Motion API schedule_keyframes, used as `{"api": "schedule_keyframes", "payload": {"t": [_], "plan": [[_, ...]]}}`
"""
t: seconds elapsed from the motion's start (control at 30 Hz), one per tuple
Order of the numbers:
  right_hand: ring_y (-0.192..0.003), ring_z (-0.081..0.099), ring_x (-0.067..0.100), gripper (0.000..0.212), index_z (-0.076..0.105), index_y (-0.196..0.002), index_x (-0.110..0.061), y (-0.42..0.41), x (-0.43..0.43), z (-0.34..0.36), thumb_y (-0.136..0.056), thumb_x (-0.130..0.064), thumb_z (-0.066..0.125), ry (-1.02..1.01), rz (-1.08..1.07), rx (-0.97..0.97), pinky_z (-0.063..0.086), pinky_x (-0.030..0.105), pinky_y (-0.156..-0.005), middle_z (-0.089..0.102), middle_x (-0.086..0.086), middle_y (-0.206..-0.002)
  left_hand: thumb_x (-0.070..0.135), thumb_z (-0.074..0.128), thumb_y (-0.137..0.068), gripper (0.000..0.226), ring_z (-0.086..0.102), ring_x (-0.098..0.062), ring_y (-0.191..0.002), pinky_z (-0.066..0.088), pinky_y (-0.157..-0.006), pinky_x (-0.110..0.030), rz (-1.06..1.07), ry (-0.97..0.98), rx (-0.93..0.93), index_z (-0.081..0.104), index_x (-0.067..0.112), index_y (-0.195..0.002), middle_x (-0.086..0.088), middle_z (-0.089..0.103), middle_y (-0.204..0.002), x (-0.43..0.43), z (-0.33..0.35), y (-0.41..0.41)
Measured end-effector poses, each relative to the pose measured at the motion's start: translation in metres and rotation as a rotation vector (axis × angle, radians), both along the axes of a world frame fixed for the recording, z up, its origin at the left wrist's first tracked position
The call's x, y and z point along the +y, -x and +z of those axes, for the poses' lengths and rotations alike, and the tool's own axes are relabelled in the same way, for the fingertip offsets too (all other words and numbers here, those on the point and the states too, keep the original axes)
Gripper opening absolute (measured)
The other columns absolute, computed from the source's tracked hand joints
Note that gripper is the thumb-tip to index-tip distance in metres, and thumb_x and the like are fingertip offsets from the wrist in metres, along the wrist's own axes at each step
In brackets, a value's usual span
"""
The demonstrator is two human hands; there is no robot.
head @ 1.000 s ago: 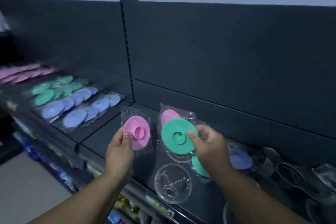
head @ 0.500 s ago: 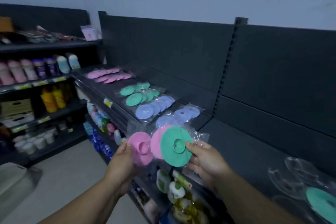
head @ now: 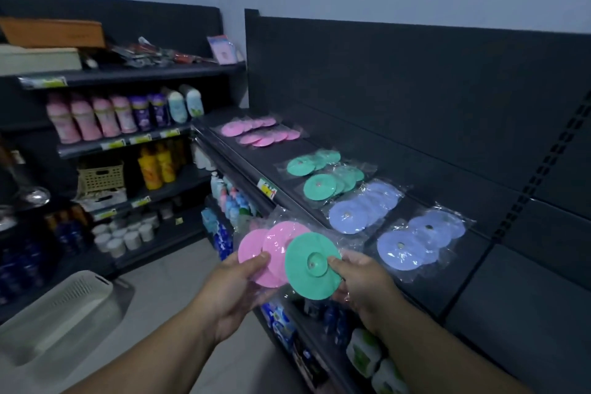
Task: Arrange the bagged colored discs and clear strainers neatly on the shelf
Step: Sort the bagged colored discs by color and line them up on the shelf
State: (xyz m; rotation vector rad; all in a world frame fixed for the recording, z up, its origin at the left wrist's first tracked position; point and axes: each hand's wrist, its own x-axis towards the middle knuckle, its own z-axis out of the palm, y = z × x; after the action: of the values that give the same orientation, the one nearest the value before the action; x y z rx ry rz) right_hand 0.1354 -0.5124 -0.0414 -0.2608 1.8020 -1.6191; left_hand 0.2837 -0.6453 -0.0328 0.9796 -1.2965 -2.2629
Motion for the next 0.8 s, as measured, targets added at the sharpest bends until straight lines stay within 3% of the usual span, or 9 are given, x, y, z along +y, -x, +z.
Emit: {"api": "schedule_keyframes", "payload": {"t": [0.1, 0.23, 0.33, 0.37, 0.43, 0.53, 0.63, 0.7, 0.8], "plan": [[-0.081, 0.071, 0.036, 0.008, 0.068, -0.097, -0.013, 0.024, -0.023, -0.005, -0.091, -0.010, 0.063, 0.016, -0.005, 0.020, 0.056, 0.057, -0.079, 0.074, 0.014, -0.085, 0.008, 0.061, -0.090, 0.021, 0.071, -0.026, -0.076, 0.057, -0.056, -0.031, 0.026, 0.017, -0.046, 0.059, 0.011, -0.110, -0.015, 0.074, -0.092, -0.023, -0.002, 0.020], [-0.069, 0.072, 0.030, 0.017, 0.063, -0.106, 0.002, 0.064, -0.062, -0.011, -0.091, -0.004, 0.062, 0.028, 0.087, -0.025, 0.056, 0.035, -0.056, 0.072, 0.023, -0.088, 0.008, 0.065, -0.086, 0.029, 0.072, -0.027, -0.075, 0.057, -0.054, -0.031, 0.046, 0.015, -0.072, 0.058, 0.005, -0.114, -0.018, 0.074, -0.093, -0.059, -0.001, 0.049], [-0.082, 0.071, 0.039, 0.023, 0.062, -0.110, 0.005, 0.088, -0.095, -0.012, -0.089, -0.005, 0.064, 0.014, 0.135, -0.057, 0.057, 0.043, -0.066, 0.070, 0.027, -0.095, 0.005, 0.065, -0.085, 0.033, 0.072, -0.028, -0.068, 0.057, -0.051, -0.033, 0.115, 0.032, -0.108, 0.054, -0.001, -0.116, -0.020, 0.073, -0.086, -0.091, -0.001, 0.066], [-0.081, 0.070, 0.039, 0.023, 0.064, -0.107, 0.003, 0.097, -0.105, -0.012, -0.088, -0.009, 0.065, -0.005, 0.139, -0.047, 0.056, 0.045, -0.068, 0.071, 0.026, -0.091, 0.004, 0.065, -0.085, 0.034, 0.071, -0.030, -0.067, 0.057, -0.050, -0.033, 0.146, 0.034, -0.116, 0.053, -0.003, -0.116, -0.022, 0.073, -0.085, -0.102, -0.003, 0.071], [-0.063, 0.065, 0.034, 0.018, 0.068, -0.095, -0.004, 0.110, -0.121, -0.012, -0.086, -0.018, 0.063, -0.051, 0.124, -0.001, 0.050, 0.038, -0.057, 0.069, 0.021, -0.071, 0.004, 0.065, -0.086, 0.035, 0.070, -0.032, -0.069, 0.057, -0.049, -0.034, 0.203, 0.043, -0.129, 0.052, -0.003, -0.117, -0.023, 0.072, -0.086, -0.120, -0.008, 0.079], [-0.046, 0.054, 0.023, 0.014, 0.069, -0.088, -0.004, 0.132, -0.141, -0.016, -0.088, -0.010, 0.056, -0.030, 0.018, -0.027, 0.041, 0.026, -0.044, 0.060, 0.012, -0.053, 0.005, 0.064, -0.087, 0.034, 0.068, -0.025, -0.060, 0.056, -0.057, -0.034, 0.255, 0.080, -0.138, 0.053, -0.001, -0.118, -0.016, 0.073, -0.076, -0.147, -0.015, 0.093], [-0.064, 0.066, 0.024, 0.013, 0.070, -0.092, -0.005, 0.150, -0.161, -0.020, -0.089, -0.006, 0.057, 0.030, -0.076, -0.112, 0.059, 0.048, -0.066, 0.071, 0.010, -0.073, 0.004, 0.062, -0.089, 0.028, 0.069, -0.023, -0.054, 0.054, -0.045, -0.029, 0.258, 0.065, -0.094, 0.052, 0.002, -0.115, -0.019, 0.069, -0.085, -0.174, -0.016, 0.112], [-0.077, 0.068, 0.026, 0.012, 0.067, -0.101, -0.008, 0.158, -0.175, -0.023, -0.090, -0.007, 0.061, 0.053, -0.086, -0.164, 0.057, 0.053, -0.079, 0.072, 0.012, -0.091, 0.004, 0.061, -0.089, 0.026, 0.071, -0.025, -0.062, 0.057, -0.048, -0.033, 0.238, 0.068, -0.073, 0.053, 0.006, -0.114, -0.019, 0.069, -0.091, -0.195, -0.018, 0.127], [-0.077, 0.071, 0.024, 0.020, 0.064, -0.106, -0.009, 0.161, -0.196, -0.024, -0.087, -0.004, 0.065, 0.109, -0.054, -0.216, 0.060, 0.038, -0.061, 0.073, 0.011, -0.098, 0.006, 0.062, -0.089, 0.017, 0.072, -0.031, -0.076, 0.061, -0.059, -0.039, 0.154, 0.069, -0.066, 0.059, 0.005, -0.106, -0.019, 0.072, -0.092, -0.225, -0.022, 0.152]]}}
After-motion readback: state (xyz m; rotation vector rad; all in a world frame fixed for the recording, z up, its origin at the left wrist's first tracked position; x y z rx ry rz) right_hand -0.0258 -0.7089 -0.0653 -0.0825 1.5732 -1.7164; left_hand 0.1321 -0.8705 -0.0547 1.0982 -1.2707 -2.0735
